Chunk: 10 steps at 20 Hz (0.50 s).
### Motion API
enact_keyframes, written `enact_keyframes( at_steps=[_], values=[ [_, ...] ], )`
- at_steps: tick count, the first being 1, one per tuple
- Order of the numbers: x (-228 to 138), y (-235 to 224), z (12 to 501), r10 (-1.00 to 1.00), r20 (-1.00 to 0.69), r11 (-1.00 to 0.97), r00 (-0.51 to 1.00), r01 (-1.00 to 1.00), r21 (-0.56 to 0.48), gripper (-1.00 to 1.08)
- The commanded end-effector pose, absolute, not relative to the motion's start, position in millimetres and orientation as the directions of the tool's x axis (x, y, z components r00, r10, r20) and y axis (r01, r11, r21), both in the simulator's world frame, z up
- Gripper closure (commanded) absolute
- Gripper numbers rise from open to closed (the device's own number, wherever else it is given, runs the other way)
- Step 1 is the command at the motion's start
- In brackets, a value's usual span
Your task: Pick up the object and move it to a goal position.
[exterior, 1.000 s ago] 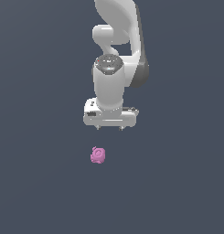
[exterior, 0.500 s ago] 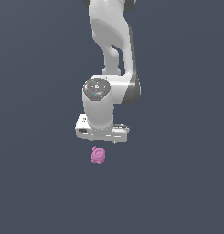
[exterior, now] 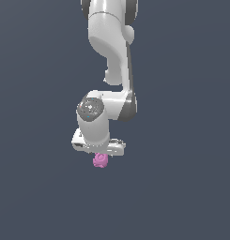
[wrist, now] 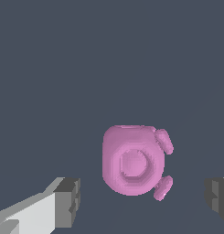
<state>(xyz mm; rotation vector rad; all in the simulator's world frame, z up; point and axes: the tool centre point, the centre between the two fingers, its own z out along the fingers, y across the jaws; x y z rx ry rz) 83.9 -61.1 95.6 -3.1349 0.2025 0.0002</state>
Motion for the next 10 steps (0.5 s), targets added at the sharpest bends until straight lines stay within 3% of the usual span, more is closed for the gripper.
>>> enact_keyframes(
  at_steps=[1, 10],
  values=[
    [87, -64, 91, -0.133, 0.000, -0.991, 0.991, -0.133, 0.000, -0.92],
    [87, -64, 80, -0.134, -0.001, -0.991, 0.991, -0.134, 0.000, -0.92]
  ],
)
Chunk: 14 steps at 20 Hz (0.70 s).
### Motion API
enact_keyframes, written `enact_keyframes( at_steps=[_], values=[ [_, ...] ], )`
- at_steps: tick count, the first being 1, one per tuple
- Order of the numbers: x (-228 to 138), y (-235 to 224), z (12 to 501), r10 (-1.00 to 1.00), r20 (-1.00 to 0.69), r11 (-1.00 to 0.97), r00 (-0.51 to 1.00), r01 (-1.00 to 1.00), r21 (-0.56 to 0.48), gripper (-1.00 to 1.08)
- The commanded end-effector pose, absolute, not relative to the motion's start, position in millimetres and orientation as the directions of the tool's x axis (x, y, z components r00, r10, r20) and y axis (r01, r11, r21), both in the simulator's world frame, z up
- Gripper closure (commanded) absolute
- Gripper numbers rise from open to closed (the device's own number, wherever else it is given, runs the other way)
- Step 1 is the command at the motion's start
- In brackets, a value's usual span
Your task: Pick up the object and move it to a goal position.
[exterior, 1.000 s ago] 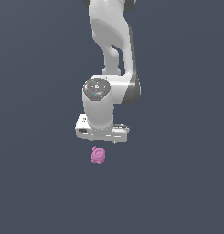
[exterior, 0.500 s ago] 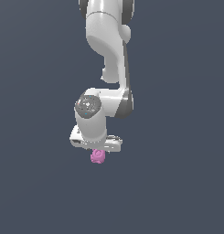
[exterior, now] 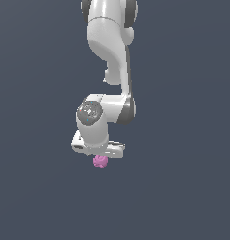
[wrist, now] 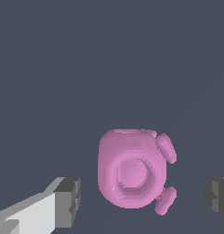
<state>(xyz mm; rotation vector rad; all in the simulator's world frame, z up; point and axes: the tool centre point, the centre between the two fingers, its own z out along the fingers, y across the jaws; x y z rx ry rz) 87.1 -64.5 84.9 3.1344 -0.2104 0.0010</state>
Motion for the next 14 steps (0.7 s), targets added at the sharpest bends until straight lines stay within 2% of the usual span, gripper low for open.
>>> enact_keyframes(
  at_steps=[1, 7, 13, 14],
  values=[
    [87, -64, 75, -0.134, -0.001, -0.991, 0.991, -0.134, 0.000, -0.92],
    [86, -65, 44, -0.134, 0.000, -0.991, 0.991, -0.134, 0.000, -0.92],
    [88, -65, 40, -0.134, 0.000, -0.991, 0.991, -0.134, 0.000, -0.92],
    [88, -65, 40, -0.134, 0.000, -0.991, 0.991, -0.134, 0.000, 1.08]
  ],
)
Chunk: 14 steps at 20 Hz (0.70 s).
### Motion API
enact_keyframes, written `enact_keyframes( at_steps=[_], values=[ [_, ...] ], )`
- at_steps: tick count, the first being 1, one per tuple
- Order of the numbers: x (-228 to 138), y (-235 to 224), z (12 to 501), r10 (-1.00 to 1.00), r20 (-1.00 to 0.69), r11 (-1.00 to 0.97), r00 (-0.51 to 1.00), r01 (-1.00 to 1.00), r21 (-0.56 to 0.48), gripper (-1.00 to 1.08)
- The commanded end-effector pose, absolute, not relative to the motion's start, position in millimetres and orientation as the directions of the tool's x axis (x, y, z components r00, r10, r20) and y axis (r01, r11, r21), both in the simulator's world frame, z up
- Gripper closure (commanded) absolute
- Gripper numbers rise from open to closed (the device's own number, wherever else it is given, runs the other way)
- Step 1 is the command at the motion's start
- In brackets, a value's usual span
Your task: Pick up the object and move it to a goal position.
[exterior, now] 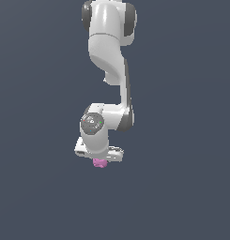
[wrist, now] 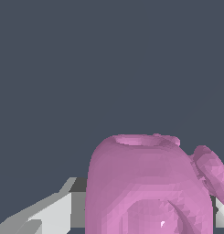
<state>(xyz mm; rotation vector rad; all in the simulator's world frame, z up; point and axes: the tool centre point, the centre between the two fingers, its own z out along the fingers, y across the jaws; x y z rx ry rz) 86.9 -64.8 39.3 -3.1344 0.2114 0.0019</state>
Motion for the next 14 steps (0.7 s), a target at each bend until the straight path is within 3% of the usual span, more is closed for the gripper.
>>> enact_keyframes(
  at_steps=[1, 14],
  values=[
    [87.5, -64.9, 39.6, -0.134, 0.000, -0.991, 0.991, -0.134, 0.000, 1.08],
    [86.4, -66.9, 43.8, -0.134, 0.000, -0.991, 0.991, -0.134, 0.000, 1.08]
  ],
)
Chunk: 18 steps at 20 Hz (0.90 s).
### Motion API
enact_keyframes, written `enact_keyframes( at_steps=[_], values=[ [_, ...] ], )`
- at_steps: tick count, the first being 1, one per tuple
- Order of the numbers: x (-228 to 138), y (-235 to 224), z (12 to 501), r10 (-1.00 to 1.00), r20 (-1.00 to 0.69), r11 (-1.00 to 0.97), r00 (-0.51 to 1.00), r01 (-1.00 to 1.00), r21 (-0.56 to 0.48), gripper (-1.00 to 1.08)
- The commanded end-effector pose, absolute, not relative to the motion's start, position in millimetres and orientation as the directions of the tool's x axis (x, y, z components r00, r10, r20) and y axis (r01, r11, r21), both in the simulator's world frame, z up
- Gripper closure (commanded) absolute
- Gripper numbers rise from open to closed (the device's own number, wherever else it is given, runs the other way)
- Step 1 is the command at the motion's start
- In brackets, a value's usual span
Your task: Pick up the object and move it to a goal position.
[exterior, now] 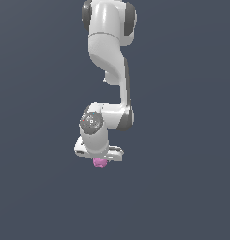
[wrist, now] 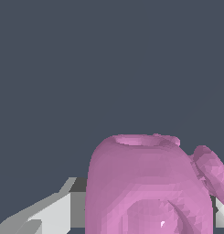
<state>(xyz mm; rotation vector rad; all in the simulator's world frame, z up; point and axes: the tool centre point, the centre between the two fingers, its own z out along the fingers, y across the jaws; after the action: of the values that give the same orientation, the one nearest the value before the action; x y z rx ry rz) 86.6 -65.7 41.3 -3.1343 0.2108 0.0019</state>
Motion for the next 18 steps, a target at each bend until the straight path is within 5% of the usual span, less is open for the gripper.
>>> enact_keyframes(
  at_steps=[1, 18],
  values=[
    [86, -68, 46, -0.134, 0.000, -0.991, 0.991, -0.134, 0.000, 1.08],
    [57, -132, 174, -0.134, 0.000, -0.991, 0.991, -0.134, -0.001, 1.08]
  ],
)
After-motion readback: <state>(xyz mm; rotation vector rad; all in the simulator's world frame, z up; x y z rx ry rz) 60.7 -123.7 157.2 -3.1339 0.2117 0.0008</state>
